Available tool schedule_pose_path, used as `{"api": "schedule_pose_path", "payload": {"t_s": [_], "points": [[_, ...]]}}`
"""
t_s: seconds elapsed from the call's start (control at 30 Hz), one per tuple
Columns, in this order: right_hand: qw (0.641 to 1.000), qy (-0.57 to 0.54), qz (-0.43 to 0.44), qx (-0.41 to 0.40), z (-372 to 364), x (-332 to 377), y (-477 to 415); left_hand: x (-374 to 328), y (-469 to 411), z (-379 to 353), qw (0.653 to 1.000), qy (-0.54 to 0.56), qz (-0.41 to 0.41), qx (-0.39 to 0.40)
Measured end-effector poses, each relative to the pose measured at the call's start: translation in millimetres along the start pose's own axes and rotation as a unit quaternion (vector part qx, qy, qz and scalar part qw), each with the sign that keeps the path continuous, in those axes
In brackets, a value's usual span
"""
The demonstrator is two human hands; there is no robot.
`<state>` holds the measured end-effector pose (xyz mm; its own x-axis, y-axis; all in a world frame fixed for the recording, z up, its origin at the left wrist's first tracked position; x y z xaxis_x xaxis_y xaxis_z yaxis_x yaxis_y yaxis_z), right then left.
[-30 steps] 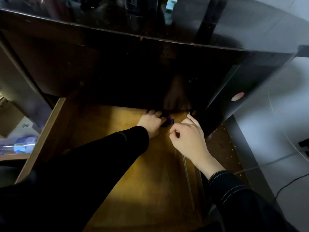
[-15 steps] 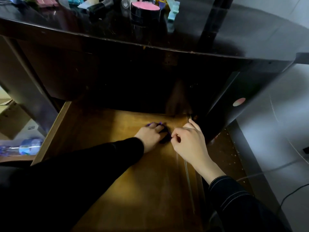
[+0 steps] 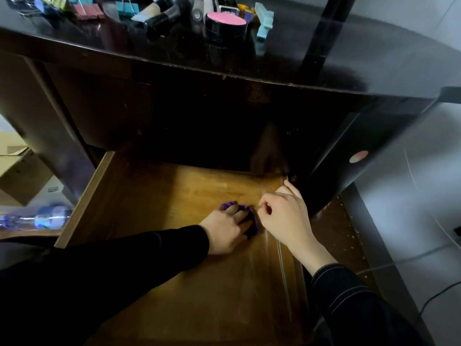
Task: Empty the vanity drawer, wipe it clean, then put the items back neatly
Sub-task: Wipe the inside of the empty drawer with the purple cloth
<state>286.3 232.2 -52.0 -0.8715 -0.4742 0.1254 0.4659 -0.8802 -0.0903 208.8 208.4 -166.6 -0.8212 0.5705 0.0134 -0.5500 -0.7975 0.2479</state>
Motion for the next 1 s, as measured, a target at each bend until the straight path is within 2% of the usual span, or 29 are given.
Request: {"api": "schedule_pose_path", "payload": {"t_s": [0.07,0.27,0.37,0.47,0.6,0.7,0.77,0.87,1.0], "points": [[1.000,0.000,-0.003,0.003,-1.1,-1.1,0.1,5.2,-5.1,-3.5,1.000,-0.011,-0.012,0.011],[1.000,-0.018,-0.005,0.001,-2.5,-3.8,-1.1,35.5,-78.4,33.2,0.994,0.018,0.108,-0.004],[1.000,-0.020,-0.002,-0.001,-3.9,-4.7,-1.9,40.7,-91.5,41.5,0.992,0.046,0.118,-0.011],[1.000,-0.018,0.000,-0.005,-3.1,-3.5,-2.1,37.6,-80.8,39.9,0.996,0.015,0.087,-0.009],[1.000,0.000,0.001,0.003,-4.6,-3.0,-1.5,10.0,-45.8,27.0,0.998,-0.004,0.005,0.058],[1.000,0.009,0.007,-0.005,-3.9,-0.9,-0.7,-18.7,-13.5,14.3,0.996,-0.013,-0.079,0.034],[1.000,0.004,0.006,-0.008,-4.3,-1.5,-0.4,-19.5,-11.3,11.1,0.996,-0.009,-0.091,0.021],[1.000,-0.001,0.004,-0.007,-5.5,-3.5,-0.8,5.6,-40.2,21.5,0.999,-0.018,-0.018,0.036],[1.000,-0.015,0.005,-0.004,-7.1,-6.5,-1.1,33.7,-76.5,38.7,0.998,0.014,0.068,0.007]]}}
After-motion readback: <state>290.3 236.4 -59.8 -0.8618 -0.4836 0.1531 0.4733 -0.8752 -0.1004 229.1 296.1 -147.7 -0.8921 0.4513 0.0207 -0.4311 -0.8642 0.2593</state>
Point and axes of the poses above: each hand's wrist, its own y-axis away from the middle knuckle, its own z-axis out of the back of the hand, x = y × z, the point moved 10 cm from there along -y, towards the middle knuckle, and after that the axes turned 12 degrees about x, right-handed, at the moved point
